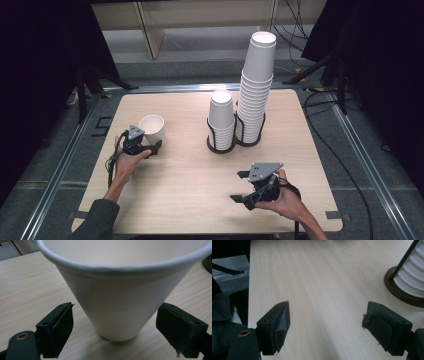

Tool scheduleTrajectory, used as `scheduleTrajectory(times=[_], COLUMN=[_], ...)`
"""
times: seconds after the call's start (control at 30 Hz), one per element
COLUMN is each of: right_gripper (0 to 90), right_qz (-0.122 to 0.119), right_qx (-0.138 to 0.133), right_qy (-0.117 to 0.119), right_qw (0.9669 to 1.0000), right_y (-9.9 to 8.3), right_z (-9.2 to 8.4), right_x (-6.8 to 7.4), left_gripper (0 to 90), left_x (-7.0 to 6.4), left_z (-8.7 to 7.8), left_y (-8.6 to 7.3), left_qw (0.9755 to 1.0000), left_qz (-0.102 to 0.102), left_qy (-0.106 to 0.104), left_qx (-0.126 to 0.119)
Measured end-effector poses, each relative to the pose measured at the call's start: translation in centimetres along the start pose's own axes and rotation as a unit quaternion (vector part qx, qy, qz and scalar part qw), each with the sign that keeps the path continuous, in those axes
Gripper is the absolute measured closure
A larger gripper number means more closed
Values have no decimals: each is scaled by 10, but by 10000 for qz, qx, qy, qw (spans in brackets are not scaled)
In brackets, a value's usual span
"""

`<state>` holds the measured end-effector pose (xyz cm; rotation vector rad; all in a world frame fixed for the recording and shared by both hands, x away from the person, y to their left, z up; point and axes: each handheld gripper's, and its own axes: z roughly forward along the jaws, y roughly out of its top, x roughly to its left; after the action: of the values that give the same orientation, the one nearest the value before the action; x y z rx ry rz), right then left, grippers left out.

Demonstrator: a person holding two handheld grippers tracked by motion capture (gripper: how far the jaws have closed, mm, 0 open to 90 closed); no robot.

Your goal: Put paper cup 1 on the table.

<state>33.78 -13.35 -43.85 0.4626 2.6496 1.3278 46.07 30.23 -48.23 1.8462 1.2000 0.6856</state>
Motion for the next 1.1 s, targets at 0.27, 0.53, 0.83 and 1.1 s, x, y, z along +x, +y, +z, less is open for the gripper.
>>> scheduleTrajectory(times=[0.27,0.53,0.83,1.1], right_gripper=[202,194,188,185], right_qz=[293,870,1201,1476], right_qx=[-145,-427,-514,-513], right_qy=[-298,-927,-1305,-1482], right_qw=[9990,9910,9828,9765], right_y=[-1,-4,-11,-20], right_z=[-6,-16,-22,-26], right_x=[-7,-19,-31,-41], left_gripper=[142,141,142,142], left_x=[-10,-25,-50,-71], left_z=[-21,-51,-83,-96], left_y=[-9,-16,-14,-26], left_qw=[10000,9995,9972,9944], left_qz=[-3,-6,-87,-174], left_qy=[-95,-135,-486,-860], left_qx=[-16,-268,-569,-598])
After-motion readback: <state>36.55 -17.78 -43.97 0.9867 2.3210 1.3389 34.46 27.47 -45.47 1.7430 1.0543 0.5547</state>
